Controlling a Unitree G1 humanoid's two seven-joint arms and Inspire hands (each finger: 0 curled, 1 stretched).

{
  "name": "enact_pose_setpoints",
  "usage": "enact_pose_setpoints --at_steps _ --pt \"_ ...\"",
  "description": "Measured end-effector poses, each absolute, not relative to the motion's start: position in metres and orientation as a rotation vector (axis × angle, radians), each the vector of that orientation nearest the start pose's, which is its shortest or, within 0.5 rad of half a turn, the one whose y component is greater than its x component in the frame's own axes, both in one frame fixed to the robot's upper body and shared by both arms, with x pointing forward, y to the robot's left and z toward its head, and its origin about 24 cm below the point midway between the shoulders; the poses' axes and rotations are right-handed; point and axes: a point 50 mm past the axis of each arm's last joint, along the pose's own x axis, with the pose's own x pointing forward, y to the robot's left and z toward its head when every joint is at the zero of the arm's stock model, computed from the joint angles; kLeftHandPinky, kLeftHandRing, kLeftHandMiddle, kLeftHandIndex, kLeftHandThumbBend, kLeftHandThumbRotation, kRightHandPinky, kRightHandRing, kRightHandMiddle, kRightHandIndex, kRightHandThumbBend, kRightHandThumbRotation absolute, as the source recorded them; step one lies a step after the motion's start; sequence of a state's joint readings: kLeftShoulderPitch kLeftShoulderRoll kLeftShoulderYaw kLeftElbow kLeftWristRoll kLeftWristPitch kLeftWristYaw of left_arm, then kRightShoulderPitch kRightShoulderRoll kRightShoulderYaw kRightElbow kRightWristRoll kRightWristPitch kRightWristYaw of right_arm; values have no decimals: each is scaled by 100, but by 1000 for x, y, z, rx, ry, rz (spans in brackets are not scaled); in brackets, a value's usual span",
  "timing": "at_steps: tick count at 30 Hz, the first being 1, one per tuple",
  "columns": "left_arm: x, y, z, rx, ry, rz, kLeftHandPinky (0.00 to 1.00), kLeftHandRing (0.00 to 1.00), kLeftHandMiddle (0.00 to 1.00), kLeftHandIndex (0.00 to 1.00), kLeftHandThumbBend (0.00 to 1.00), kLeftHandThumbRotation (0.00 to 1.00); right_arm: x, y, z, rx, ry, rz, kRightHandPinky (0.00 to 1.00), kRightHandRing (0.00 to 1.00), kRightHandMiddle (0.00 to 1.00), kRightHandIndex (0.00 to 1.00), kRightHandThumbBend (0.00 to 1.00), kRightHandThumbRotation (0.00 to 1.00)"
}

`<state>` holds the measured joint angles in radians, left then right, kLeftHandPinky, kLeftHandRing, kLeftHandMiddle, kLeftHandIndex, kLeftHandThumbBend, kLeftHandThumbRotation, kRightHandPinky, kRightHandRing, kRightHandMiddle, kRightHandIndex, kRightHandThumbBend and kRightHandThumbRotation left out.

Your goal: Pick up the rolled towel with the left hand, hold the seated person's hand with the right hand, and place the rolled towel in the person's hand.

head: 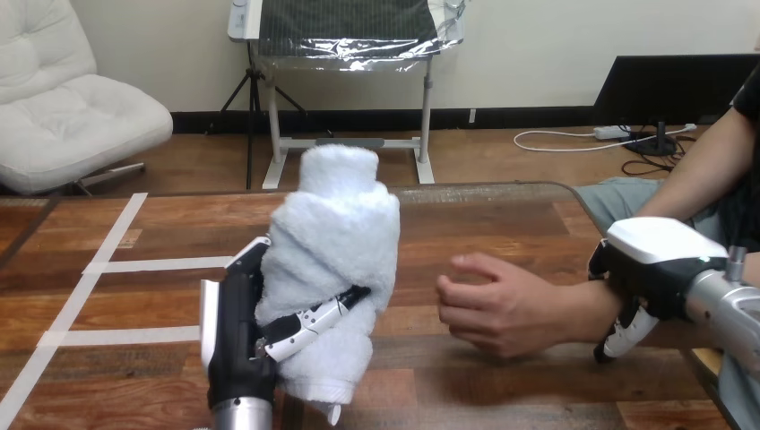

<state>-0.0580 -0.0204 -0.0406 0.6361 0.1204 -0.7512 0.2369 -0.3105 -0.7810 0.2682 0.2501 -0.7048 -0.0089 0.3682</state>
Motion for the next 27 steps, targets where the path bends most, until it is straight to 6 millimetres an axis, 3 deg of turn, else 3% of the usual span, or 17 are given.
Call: enact_pose_setpoints --at_steps 27 --pt "258 148 -44 236 22 80 29 35 42 51 63 4 294 -247 100 -1495 173 371 11 17 26 33 72 0"
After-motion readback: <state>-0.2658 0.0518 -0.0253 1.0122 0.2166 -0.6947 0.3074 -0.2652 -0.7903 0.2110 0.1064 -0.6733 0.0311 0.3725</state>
